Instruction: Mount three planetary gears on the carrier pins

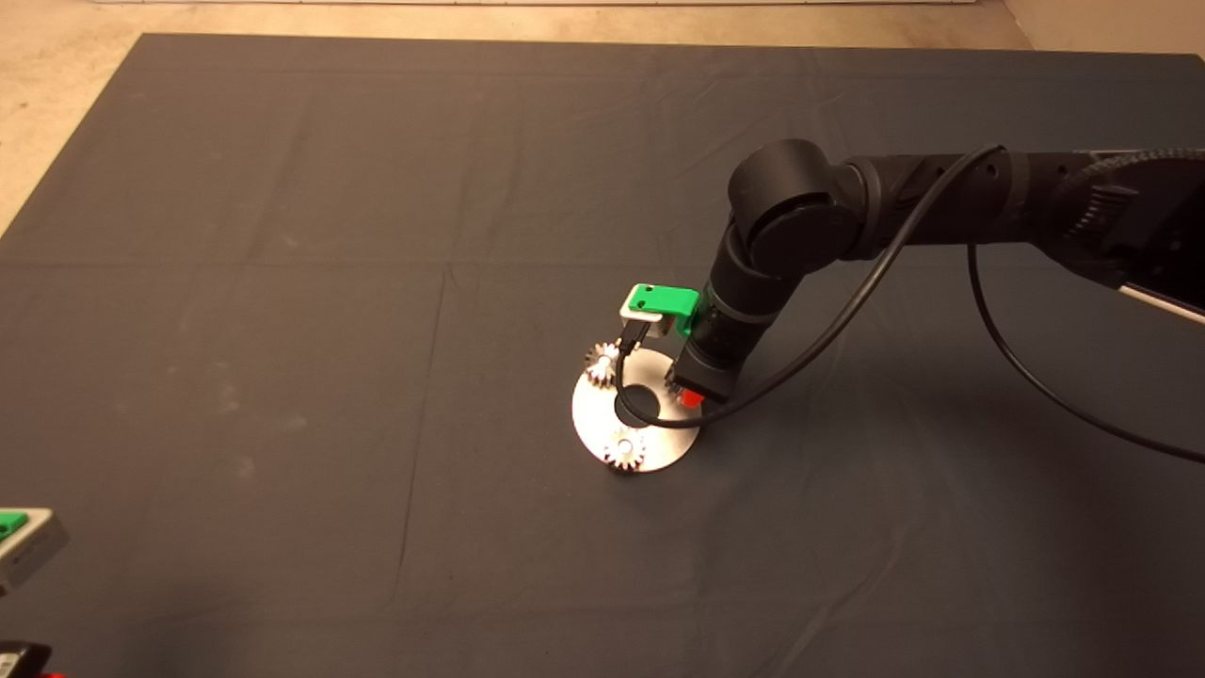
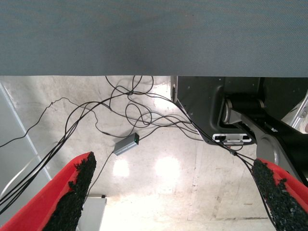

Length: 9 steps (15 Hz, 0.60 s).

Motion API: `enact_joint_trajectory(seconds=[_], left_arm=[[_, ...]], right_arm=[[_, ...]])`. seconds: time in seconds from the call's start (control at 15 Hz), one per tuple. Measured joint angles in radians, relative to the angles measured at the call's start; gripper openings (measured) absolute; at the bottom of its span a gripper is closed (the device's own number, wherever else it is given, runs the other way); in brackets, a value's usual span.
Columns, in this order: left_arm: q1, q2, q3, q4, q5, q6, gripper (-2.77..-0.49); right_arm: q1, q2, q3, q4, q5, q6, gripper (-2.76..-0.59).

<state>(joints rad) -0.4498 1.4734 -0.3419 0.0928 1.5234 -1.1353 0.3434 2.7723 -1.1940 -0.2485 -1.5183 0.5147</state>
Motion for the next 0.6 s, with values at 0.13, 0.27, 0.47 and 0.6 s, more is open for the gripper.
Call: enact_joint_trajectory(seconds=[0.13,0.27,0.47,0.6], left_arm=[[0.0,0.0,0.0,0.0,0.0,0.0,-0.93],[0.0,0.0,0.0,0.0,0.0,0.0,-0.93],[0.0,0.0,0.0,0.0,0.0,0.0,-0.93],[0.0,-0.003,0.0,0.0,0.0,0.0,-0.93]], right_arm=[[0.0,-0.002,0.0,0.0,0.001,-0.001,-2.34],[0.0,-0.002,0.0,0.0,0.0,-0.002,-2.34],[0.0,-0.002,0.0,0.0,0.0,-0.002,-2.34],[0.001,-0.002,0.0,0.0,0.0,-0.003,-2.34]])
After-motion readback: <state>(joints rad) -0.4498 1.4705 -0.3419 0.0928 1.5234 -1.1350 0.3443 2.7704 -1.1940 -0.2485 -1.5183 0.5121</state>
